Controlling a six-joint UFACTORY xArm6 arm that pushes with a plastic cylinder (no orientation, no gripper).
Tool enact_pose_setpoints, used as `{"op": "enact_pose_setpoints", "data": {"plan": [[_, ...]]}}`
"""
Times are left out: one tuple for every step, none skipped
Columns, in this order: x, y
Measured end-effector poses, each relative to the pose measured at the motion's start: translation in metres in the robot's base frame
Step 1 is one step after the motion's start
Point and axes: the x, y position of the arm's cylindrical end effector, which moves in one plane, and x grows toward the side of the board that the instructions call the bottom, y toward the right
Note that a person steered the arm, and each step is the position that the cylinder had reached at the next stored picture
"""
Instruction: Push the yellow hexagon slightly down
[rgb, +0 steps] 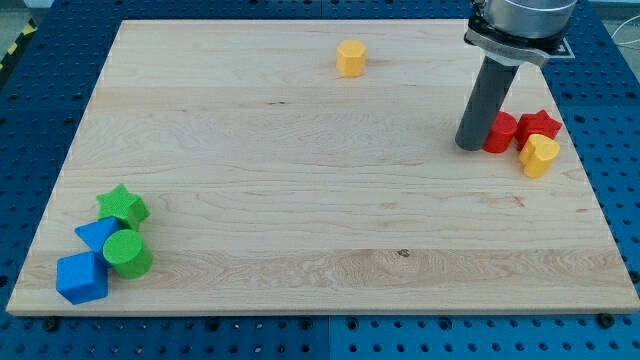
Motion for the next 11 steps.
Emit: {"op": "enact_pose_setpoints", "data": {"plan": [[0.0,0.007],[-0.002,0.009],[-0.002,-0.001],[-0.004,-0.088],[-0.018,-0.193],[-0.078,-0.282],[-0.145,-0.293],[-0.177,-0.25],[-0.183,-0.191],[-0.182,-0.151],[-0.168,-0.122]]}}
